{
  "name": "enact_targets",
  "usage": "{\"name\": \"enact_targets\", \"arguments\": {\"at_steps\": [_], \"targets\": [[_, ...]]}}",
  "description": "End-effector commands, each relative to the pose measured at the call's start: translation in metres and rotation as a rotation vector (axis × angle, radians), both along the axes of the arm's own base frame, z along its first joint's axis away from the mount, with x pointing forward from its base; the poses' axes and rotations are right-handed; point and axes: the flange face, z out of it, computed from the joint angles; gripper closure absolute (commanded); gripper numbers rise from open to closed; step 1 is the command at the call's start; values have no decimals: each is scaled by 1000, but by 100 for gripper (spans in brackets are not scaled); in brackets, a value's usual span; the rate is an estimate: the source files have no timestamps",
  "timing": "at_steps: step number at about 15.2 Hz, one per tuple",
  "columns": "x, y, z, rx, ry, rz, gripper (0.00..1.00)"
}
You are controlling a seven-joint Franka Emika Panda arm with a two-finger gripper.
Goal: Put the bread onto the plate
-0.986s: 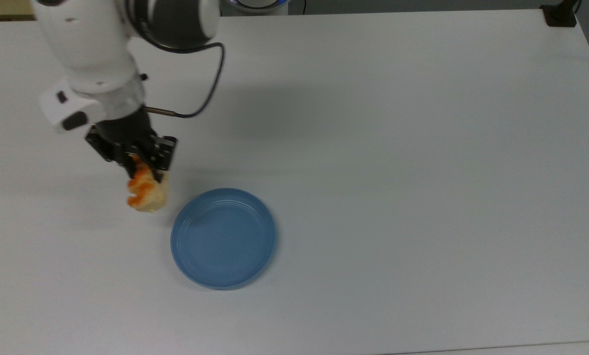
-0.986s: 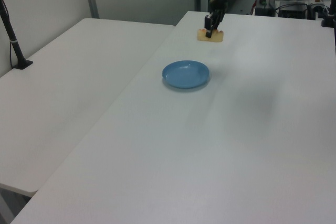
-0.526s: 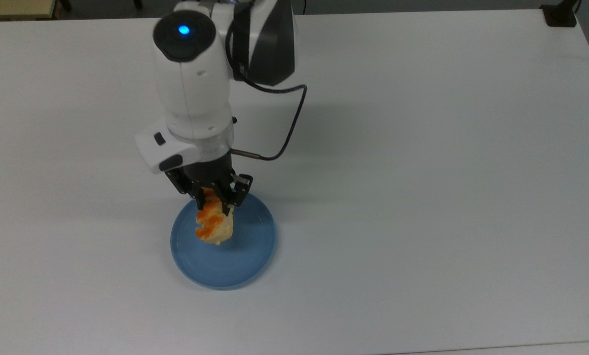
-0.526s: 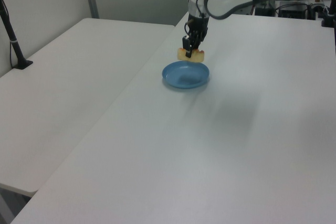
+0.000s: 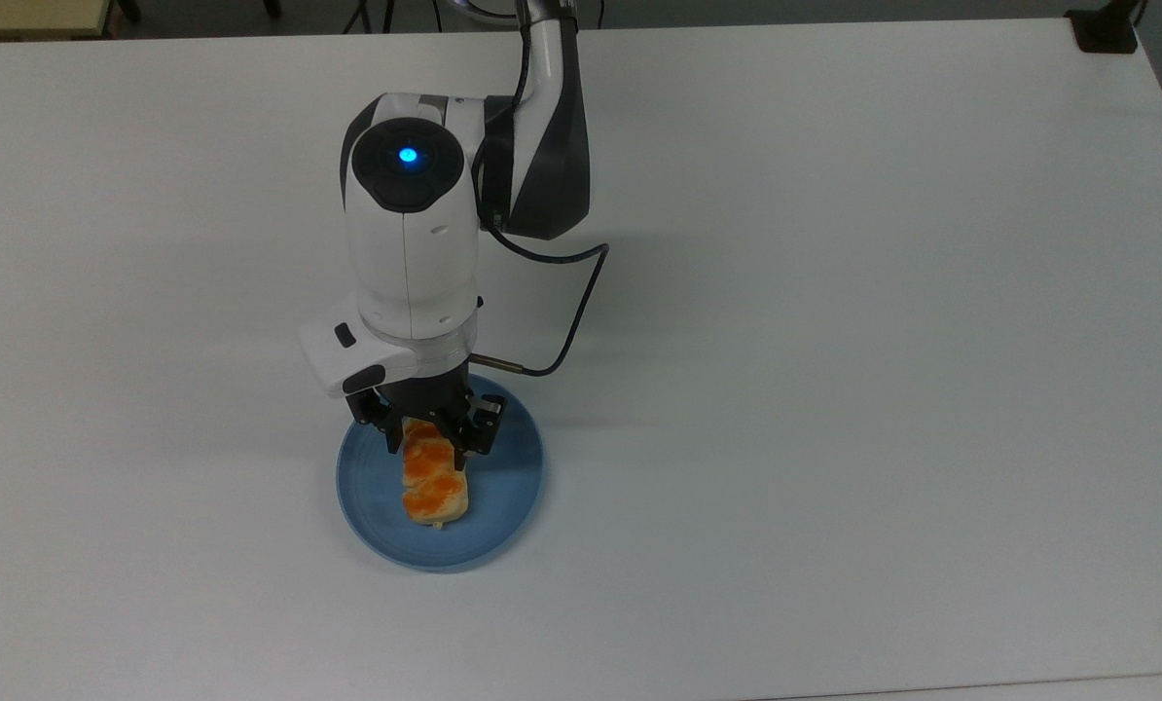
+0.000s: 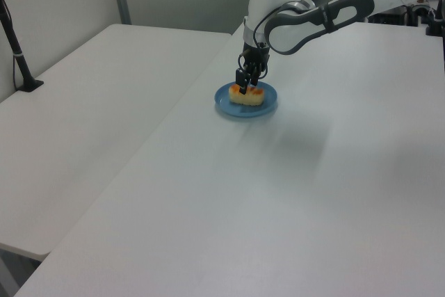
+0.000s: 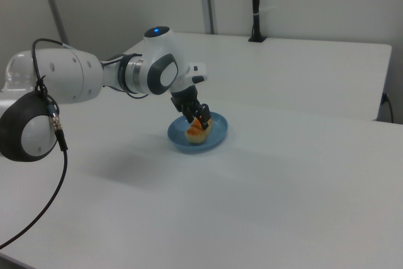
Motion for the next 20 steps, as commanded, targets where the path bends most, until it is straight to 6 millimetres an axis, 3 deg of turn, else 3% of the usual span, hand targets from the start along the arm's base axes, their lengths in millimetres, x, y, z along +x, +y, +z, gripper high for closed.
{"name": "enact_targets", "arguments": {"at_steps": [1,3,4,6,7,8,10,13,15,18,20], "targets": [[5,-2,4,-13,-24,-18,0],[1,-5,14,-4,-23,-29,0],[-8,-25,53,11,-51,-65,0],[-32,-36,91,28,41,-96,0],[-53,-51,126,31,106,-125,0],[-68,-56,149,36,137,-135,0],[-96,-58,187,39,194,-143,0],[-157,-65,249,58,267,-169,0],[-187,-63,271,68,261,-166,0],[-227,-59,283,81,248,-153,0],[-231,-61,291,61,188,-42,0]]}}
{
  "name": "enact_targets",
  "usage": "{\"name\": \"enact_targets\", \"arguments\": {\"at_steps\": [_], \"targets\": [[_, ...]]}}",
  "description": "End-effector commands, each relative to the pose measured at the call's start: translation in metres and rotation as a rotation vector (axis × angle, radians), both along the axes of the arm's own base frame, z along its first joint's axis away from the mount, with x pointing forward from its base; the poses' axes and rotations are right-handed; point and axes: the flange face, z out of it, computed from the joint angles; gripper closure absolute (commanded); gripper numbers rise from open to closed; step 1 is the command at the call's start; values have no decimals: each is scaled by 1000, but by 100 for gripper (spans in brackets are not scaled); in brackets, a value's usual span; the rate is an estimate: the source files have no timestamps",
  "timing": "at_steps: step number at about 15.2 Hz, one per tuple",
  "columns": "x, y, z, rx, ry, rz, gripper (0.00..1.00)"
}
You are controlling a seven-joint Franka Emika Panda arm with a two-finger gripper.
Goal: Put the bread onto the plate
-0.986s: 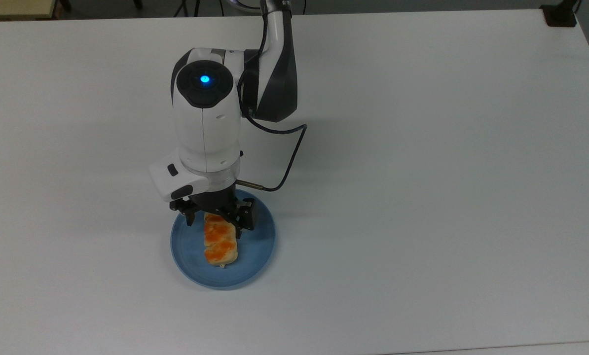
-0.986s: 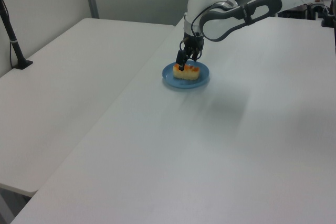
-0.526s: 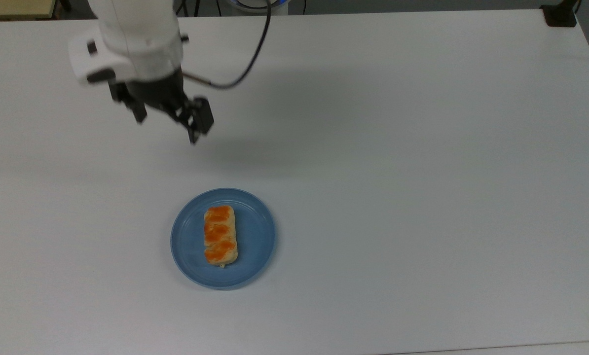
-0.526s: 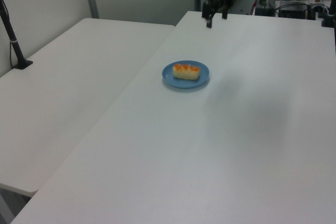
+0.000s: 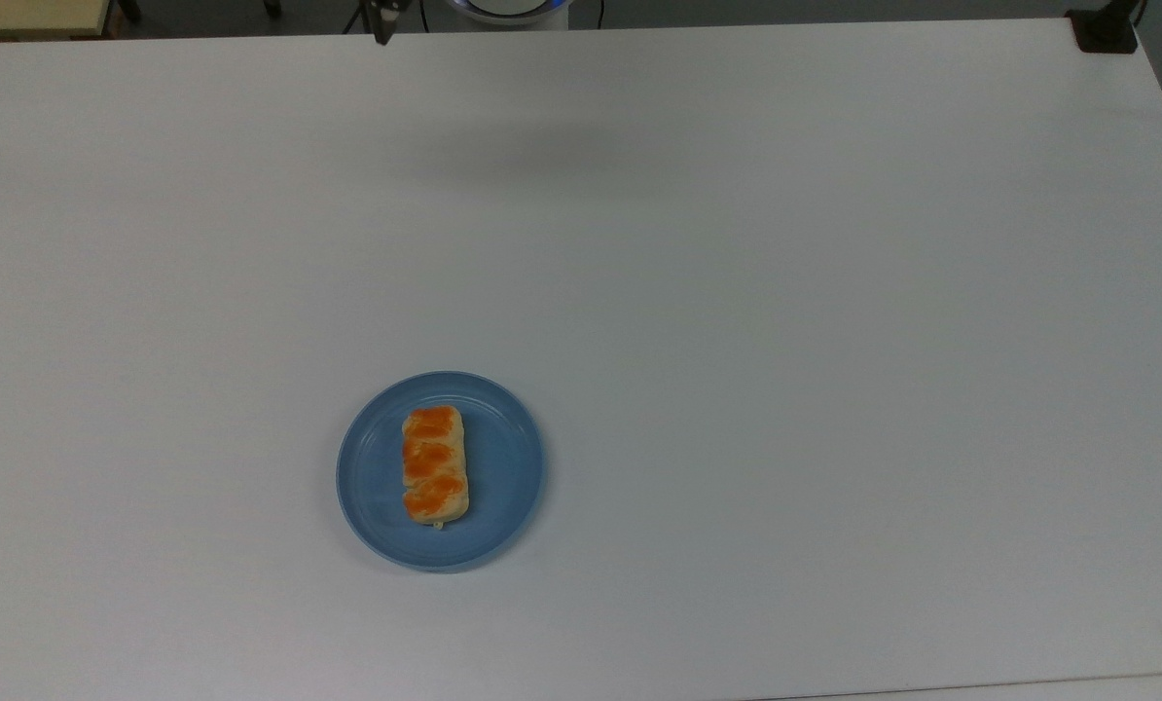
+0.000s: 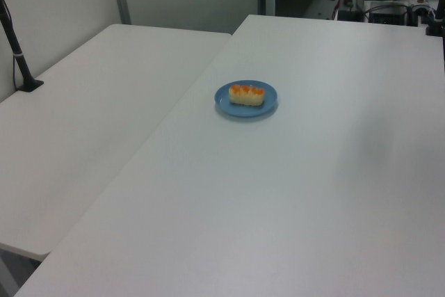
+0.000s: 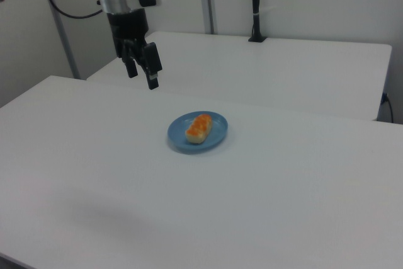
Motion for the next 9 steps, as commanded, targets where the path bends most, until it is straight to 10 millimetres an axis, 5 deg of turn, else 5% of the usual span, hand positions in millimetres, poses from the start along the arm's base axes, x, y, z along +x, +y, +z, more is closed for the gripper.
{"name": "enact_targets", "arguments": {"at_steps": [1,9], "targets": [[-16,0,3,-2,-76,176,0],[-14,9,4,-1,-77,229,0]]}}
